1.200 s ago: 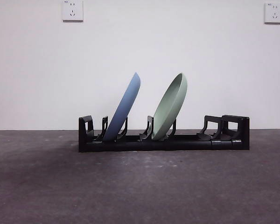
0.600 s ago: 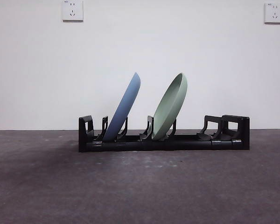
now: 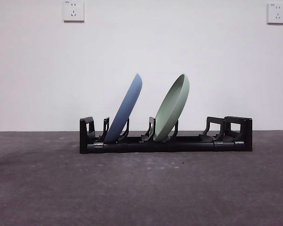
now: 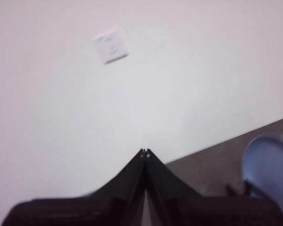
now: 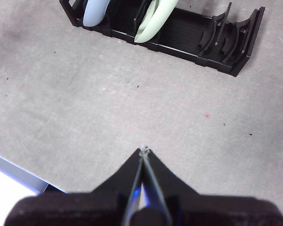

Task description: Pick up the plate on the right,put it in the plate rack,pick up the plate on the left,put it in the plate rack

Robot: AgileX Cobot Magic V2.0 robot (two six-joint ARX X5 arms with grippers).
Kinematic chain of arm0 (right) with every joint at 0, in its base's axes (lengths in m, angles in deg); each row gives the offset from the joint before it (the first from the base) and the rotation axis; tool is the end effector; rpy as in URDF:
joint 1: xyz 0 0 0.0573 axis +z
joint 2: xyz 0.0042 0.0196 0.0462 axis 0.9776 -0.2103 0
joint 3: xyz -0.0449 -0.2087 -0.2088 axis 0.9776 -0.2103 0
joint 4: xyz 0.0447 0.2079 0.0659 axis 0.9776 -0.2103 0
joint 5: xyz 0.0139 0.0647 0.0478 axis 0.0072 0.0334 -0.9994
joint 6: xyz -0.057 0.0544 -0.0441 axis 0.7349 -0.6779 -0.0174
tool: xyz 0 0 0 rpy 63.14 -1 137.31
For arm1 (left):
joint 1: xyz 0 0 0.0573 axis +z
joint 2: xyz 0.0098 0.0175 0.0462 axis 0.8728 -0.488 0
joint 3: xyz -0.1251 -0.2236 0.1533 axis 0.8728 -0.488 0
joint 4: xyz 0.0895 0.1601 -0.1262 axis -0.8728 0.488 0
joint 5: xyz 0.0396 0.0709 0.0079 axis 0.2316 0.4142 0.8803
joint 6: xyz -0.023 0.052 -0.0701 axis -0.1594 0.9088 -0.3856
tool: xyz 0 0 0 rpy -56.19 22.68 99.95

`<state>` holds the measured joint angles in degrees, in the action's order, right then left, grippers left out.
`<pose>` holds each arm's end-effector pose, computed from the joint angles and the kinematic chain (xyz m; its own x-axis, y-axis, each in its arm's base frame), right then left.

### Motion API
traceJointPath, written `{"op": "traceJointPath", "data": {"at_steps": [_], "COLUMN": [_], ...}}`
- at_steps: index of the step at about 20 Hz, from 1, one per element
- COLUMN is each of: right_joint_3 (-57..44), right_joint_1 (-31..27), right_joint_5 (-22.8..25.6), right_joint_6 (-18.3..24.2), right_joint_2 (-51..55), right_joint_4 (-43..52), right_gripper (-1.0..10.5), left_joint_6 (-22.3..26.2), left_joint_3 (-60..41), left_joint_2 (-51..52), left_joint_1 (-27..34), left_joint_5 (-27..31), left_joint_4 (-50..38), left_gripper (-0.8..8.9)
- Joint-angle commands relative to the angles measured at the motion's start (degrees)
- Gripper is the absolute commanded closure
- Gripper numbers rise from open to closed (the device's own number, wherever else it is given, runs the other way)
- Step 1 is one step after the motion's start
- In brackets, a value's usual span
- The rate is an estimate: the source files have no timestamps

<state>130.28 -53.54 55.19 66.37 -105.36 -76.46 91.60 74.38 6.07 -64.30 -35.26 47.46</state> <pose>0.1204 0.0608 0.4032 0.5587 0.3338 -0.7592 -0.4730 0.8802 0.0389 0.0491 -0.0024 0.4006 0.9952 -0.0545 0.0814 0.0270 0.9513 0.3070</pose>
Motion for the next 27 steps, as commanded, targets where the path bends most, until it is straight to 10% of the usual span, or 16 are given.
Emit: {"op": "traceJointPath", "data": {"at_steps": [1, 11, 27], "right_joint_3": [-0.4, -0.4, -0.4], "right_joint_1": [0.0, 0.0, 0.0], "right_joint_5": [0.3, 0.3, 0.3], "right_joint_6": [0.2, 0.2, 0.2], "right_joint_2": [0.0, 0.0, 0.0], "right_joint_4": [0.3, 0.3, 0.3], "right_gripper": [9.5, 9.5, 9.5], "left_joint_6": [-3.0, -12.1, -16.0], "left_joint_3": [-12.2, -49.9, -54.1], "left_joint_2": [5.3, 22.7, 23.5], "left_joint_1": [3.0, 4.7, 4.7], "left_joint_5": [-0.8, -0.3, -0.8], "left_joint_4": [-3.2, -14.9, -14.5], "left_gripper": [8.17, 8.16, 8.16]}}
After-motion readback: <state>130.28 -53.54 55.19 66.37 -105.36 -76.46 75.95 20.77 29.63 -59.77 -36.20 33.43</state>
